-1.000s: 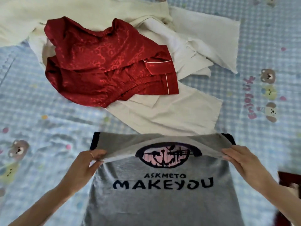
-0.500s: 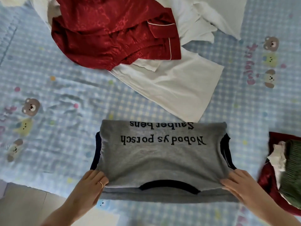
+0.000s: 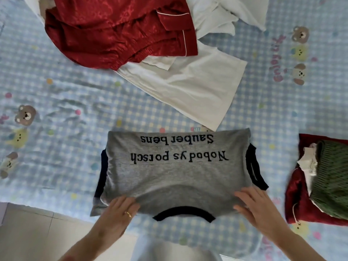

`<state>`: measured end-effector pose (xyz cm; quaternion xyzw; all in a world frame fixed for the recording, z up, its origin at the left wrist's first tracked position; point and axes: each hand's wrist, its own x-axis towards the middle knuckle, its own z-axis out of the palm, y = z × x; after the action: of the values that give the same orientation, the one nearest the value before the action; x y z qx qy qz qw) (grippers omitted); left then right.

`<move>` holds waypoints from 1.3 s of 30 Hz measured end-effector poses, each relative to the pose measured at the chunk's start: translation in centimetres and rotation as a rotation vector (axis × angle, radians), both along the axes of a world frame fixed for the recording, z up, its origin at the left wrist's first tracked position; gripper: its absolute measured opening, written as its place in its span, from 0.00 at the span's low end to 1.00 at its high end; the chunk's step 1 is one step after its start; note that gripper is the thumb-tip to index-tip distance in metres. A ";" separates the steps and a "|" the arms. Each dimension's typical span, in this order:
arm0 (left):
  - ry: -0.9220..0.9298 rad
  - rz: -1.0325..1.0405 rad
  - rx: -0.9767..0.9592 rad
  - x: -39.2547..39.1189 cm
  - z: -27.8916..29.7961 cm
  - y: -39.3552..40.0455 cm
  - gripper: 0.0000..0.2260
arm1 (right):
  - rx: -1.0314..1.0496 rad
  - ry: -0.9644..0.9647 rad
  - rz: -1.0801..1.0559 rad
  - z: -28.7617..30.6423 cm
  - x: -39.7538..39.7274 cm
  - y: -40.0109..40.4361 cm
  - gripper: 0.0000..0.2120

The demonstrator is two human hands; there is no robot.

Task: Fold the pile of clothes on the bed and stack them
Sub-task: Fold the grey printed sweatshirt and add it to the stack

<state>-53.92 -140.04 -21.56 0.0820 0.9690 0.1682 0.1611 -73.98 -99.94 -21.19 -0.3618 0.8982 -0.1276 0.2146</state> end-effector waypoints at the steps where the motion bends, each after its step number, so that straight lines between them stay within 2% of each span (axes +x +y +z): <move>1: 0.003 -0.061 0.021 -0.5 -0.2 1.4 0.10 | -0.026 -0.014 0.042 -0.1 0.7 -0.9 0.19; 2: -0.009 -0.111 0.037 -1.2 -0.4 2.8 0.10 | -0.052 -0.029 0.141 -0.5 1.5 -1.7 0.18; 4: -0.061 -0.193 0.021 -2.4 -1.2 4.7 0.15 | -0.043 -0.052 0.362 -1.3 3.2 -3.4 0.18; 5: -0.111 -0.185 0.003 -3.0 -1.4 5.1 0.18 | -0.026 -0.062 0.405 -1.5 3.6 -4.3 0.18; 7: -0.139 -0.109 -0.010 -3.6 -1.5 5.5 0.14 | -0.038 -0.084 0.325 -1.9 3.8 -5.5 0.14; 9: -0.105 -0.056 0.041 -3.1 -1.2 5.3 0.04 | -0.050 -0.111 0.257 -2.1 3.9 -6.0 0.08; 10: -0.122 -0.070 0.037 -2.7 -0.9 5.1 0.06 | -0.058 -0.109 0.291 -2.2 4.1 -5.7 0.04; 12: -0.165 -0.176 -0.018 -1.6 -0.4 5.0 0.10 | -0.084 -0.122 0.331 -2.0 4.3 -4.6 0.11; 13: -0.185 -0.192 -0.010 -1.6 0.1 5.0 0.12 | -0.105 -0.111 0.226 -1.7 4.1 -4.0 0.14; 14: -0.177 -0.164 0.008 -2.2 0.4 5.3 0.15 | -0.117 -0.078 0.025 -1.5 3.5 -3.4 0.15; 16: -0.059 -0.035 0.032 -5.3 0.5 6.8 0.22 | -0.072 0.060 -0.512 -1.2 2.2 -1.9 0.13; 17: 0.010 0.043 0.048 -7.9 0.5 8.1 0.21 | -0.030 0.099 -0.751 -1.1 1.7 -1.2 0.12; 19: 0.114 0.153 0.113 -14.2 0.1 11.4 0.13 | 0.036 0.054 -1.042 -1.1 1.2 -0.4 0.13; 20: 0.118 0.191 0.120 -17.6 -0.3 13.0 0.11 | 0.053 0.000 -1.106 -1.3 1.2 -0.4 0.15; 22: 0.082 0.212 0.095 -24.0 -1.4 16.4 0.17 | 0.038 -0.072 -1.187 -1.7 1.0 -0.7 0.17; 25: 0.003 0.176 0.050 -30.8 -3.4 20.2 0.24 | -0.109 -0.137 -1.269 -2.3 0.7 -0.9 0.11; 28: -0.043 0.086 -0.025 -34.2 -5.3 22.6 0.17 | -0.252 -0.163 -1.350 -2.8 0.9 0.5 0.08; 31: -0.022 0.115 -0.001 -35.7 -6.3 23.4 0.13 | -0.311 -0.183 -1.432 -2.8 1.0 2.0 0.09; 33: -0.035 0.088 -0.036 -36.0 -6.6 23.9 0.13 | -0.214 -0.138 -1.390 -2.8 0.9 2.5 0.12; 34: -0.026 0.087 -0.039 -35.9 -6.6 24.0 0.14 | -0.109 -0.043 -1.310 -2.9 0.8 2.3 0.15; 36: 0.058 0.123 0.029 -34.9 -6.0 24.3 0.14 | 0.001 0.181 -1.013 -3.1 0.3 0.7 0.21; 39: 0.210 0.173 0.146 -30.8 -5.4 23.6 0.17 | 0.007 0.245 -0.550 -4.5 -2.4 -3.3 0.24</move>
<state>-84.70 -116.48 -26.92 0.0267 0.9692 0.2420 0.0376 -76.40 -103.20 -25.66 -0.1167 0.9822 -0.1332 0.0633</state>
